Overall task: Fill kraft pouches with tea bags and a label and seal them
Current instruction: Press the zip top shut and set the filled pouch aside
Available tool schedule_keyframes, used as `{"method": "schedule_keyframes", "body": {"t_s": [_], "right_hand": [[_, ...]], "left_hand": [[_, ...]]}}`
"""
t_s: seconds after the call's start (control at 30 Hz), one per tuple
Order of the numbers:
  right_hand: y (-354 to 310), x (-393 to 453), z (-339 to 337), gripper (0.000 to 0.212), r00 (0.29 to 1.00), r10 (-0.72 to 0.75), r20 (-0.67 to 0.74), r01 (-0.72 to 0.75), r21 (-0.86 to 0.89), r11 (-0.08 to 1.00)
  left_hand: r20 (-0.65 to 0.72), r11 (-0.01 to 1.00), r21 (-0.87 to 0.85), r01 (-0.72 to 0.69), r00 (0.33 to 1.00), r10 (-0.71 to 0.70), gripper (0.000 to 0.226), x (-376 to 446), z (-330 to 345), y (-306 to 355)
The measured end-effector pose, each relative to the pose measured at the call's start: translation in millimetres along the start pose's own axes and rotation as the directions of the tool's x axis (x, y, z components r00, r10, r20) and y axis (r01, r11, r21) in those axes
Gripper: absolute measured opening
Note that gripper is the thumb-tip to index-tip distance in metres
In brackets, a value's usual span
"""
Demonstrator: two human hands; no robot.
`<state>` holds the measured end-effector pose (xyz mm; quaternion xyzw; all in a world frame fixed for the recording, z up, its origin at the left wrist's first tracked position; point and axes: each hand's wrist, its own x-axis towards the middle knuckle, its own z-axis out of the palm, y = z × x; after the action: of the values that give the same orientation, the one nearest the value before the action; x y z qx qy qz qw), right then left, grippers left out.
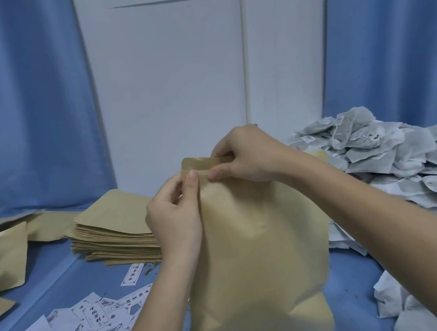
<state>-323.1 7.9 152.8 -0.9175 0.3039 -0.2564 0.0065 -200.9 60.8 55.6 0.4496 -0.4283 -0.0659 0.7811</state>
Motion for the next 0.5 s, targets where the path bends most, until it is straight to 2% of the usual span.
{"method": "schedule_keyframes", "body": {"t_s": [0.07,0.13,0.23,0.3,0.4,0.43,0.5], "right_hand": [[2,-3,-2,0.029,1.000,0.011,0.019,-0.012,0.034,0.999],[3,-5,-3,0.035,1.000,0.007,0.028,-0.008,0.057,0.998],[-2,-4,-1,0.052,1.000,-0.028,-0.013,0.028,0.015,0.999],[-2,-6,-1,0.056,0.999,-0.043,-0.017,0.042,-0.007,0.999],[14,-13,-11,0.051,1.000,0.010,0.014,-0.010,-0.015,1.000],[18,-16,-13,0.046,1.000,0.017,0.020,-0.017,-0.031,0.999],[21,-17,-12,0.043,1.000,-0.003,0.013,0.005,-0.125,0.992]], "left_hand": [[0.089,0.995,-0.066,0.076,0.994,-0.070,0.018,3,-2,1],[0.140,0.996,-0.057,0.072,0.988,-0.063,0.030,4,-1,0],[0.043,1.000,-0.012,0.009,0.999,-0.008,0.047,3,2,-1],[-0.012,0.997,-0.067,0.038,0.999,-0.039,0.041,3,2,0],[-0.072,0.990,-0.123,0.067,0.995,-0.076,0.032,9,-4,-4],[-0.066,0.987,-0.141,0.073,0.994,-0.083,0.035,9,-5,-5],[-0.045,0.979,-0.181,0.091,0.994,-0.101,0.026,9,-3,-5]]}}
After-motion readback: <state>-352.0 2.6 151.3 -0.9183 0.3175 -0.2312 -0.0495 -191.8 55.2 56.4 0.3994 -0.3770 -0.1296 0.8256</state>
